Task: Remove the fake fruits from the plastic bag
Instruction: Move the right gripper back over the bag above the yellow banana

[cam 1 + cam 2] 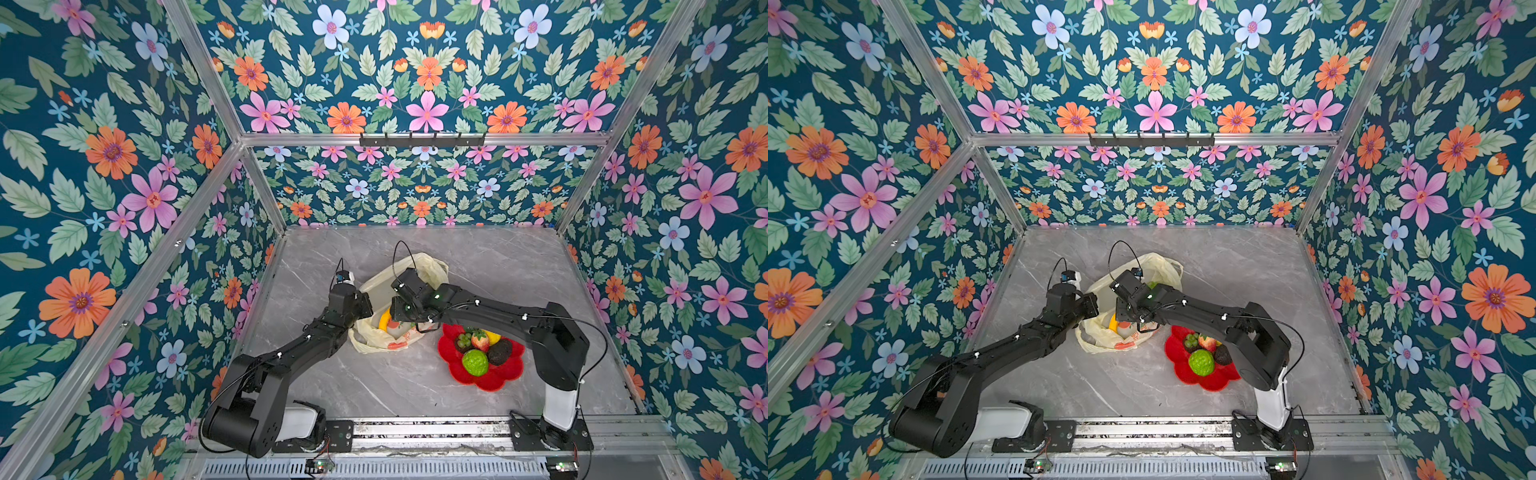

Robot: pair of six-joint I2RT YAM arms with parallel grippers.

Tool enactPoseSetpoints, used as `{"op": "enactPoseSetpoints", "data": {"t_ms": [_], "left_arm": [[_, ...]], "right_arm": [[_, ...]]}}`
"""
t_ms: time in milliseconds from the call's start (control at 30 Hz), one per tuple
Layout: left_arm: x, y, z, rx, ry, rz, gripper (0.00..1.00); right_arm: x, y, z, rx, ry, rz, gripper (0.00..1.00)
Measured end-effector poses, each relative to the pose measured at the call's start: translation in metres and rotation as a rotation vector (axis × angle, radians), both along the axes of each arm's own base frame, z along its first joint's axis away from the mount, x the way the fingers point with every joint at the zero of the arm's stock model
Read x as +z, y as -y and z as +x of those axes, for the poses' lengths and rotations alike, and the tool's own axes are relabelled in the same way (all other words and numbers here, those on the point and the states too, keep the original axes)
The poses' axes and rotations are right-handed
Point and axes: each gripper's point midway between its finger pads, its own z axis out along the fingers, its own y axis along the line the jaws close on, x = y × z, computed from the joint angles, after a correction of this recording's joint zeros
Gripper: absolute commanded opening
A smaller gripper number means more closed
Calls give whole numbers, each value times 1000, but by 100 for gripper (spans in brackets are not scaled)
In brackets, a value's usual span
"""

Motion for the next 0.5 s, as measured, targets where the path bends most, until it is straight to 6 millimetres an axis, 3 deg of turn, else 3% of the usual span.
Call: {"op": "enactPoseSetpoints", "data": {"t_ms": [267,500], "left_arm": [[-1,0,0,0,-3,1,0],[-2,0,-1,0,-6,2,0]], "right_arm": [[-30,-19,13,-15,-43,-22,58],[-56,-18,26,-40,-94,-49,59]]}}
